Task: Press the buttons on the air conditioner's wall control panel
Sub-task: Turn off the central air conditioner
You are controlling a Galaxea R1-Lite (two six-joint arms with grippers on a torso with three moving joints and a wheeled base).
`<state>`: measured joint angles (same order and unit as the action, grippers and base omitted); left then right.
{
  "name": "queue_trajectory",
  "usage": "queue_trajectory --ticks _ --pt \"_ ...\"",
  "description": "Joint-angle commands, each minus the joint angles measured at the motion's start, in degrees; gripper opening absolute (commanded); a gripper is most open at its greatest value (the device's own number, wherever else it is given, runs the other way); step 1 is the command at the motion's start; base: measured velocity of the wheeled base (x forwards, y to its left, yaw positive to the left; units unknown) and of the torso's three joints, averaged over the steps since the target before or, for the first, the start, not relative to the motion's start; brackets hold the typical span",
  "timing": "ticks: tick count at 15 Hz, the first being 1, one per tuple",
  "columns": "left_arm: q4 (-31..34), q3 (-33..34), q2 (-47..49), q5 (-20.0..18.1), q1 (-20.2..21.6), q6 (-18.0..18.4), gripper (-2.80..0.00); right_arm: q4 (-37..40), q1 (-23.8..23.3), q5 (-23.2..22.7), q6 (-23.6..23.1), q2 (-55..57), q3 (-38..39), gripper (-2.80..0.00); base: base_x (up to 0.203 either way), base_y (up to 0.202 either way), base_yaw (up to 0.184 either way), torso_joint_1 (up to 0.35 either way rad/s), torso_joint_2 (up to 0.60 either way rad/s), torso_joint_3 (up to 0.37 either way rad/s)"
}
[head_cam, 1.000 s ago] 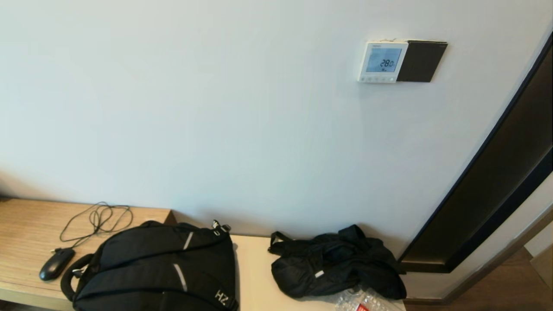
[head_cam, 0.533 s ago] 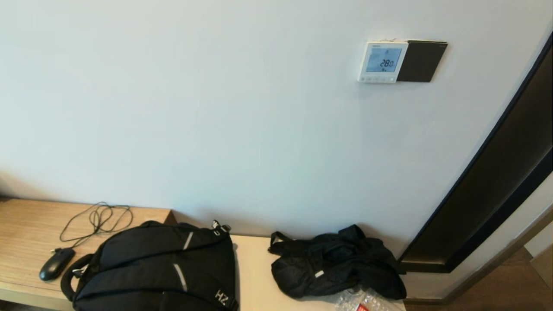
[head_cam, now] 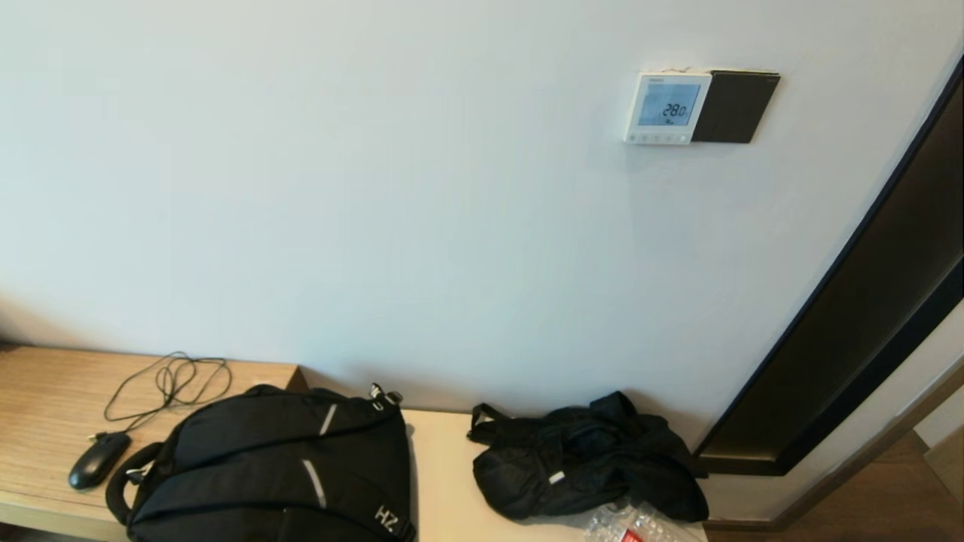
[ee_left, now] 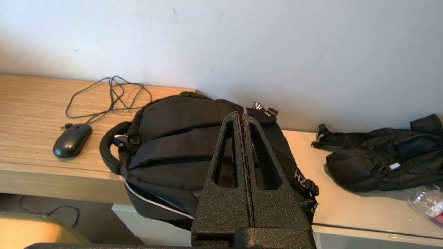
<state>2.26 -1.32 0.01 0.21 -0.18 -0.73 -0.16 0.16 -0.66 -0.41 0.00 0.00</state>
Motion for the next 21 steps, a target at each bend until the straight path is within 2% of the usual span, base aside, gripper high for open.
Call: queue_trajectory --ticks 1,21 --pt "0.02 0.0 -0.01 0.02 0.01 -0.04 -2.8 -0.02 0.02 -0.04 -0.02 0.09 0.09 -2.8 0.0 0.0 0.0 0.0 0.0 0.0" --pt "0.02 0.0 0.01 0.05 0.01 -0.06 -2.8 -0.02 -0.07 -0.04 -0.11 0.26 0.09 -2.8 0.0 0.0 0.0 0.0 0.0 0.0"
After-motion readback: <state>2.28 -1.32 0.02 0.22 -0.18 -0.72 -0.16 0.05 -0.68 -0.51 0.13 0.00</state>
